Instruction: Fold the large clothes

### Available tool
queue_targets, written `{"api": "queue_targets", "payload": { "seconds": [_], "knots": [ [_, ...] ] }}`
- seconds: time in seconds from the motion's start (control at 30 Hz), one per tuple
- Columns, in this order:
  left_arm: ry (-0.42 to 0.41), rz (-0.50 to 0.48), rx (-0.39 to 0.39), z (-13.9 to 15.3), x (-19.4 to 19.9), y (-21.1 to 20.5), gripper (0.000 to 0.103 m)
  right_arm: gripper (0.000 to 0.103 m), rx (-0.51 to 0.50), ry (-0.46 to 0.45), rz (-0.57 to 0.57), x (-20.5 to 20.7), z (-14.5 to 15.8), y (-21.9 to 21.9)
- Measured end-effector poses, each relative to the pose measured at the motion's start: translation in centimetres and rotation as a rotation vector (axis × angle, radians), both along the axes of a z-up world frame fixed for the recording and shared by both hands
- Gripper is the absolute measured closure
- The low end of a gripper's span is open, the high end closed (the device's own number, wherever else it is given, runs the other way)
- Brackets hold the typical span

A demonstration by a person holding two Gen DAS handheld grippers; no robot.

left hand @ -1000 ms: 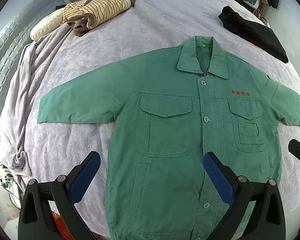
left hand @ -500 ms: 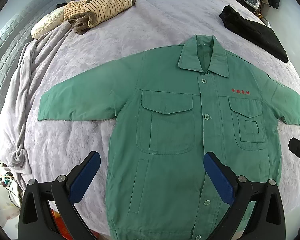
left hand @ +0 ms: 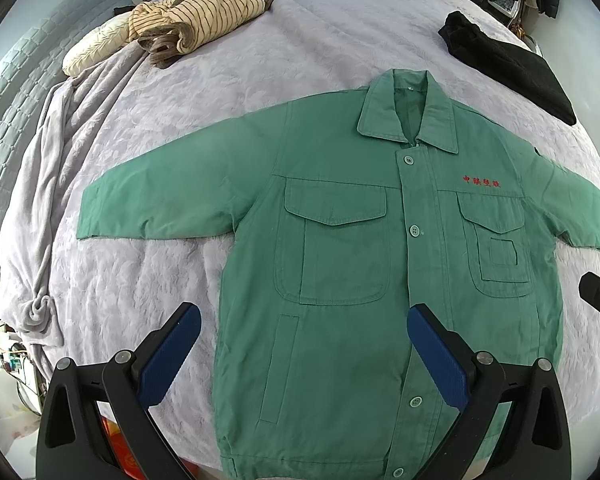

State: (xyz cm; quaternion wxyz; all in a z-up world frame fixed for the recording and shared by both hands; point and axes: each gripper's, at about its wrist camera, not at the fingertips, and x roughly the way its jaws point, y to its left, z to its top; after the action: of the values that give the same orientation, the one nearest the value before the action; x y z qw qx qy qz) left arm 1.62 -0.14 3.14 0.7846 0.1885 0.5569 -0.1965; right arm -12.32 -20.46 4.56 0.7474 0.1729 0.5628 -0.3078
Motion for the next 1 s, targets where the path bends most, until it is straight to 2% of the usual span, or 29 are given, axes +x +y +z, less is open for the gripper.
{"api": "queue_targets", "payload": {
  "seconds": [1.0],
  "knots": [
    [0.008,0.006,-0.008,0.19,-0.19,0.61,0.0,0.0,0.006,0.001,-0.003,-0.4,0.03,0.29]
  ]
}}
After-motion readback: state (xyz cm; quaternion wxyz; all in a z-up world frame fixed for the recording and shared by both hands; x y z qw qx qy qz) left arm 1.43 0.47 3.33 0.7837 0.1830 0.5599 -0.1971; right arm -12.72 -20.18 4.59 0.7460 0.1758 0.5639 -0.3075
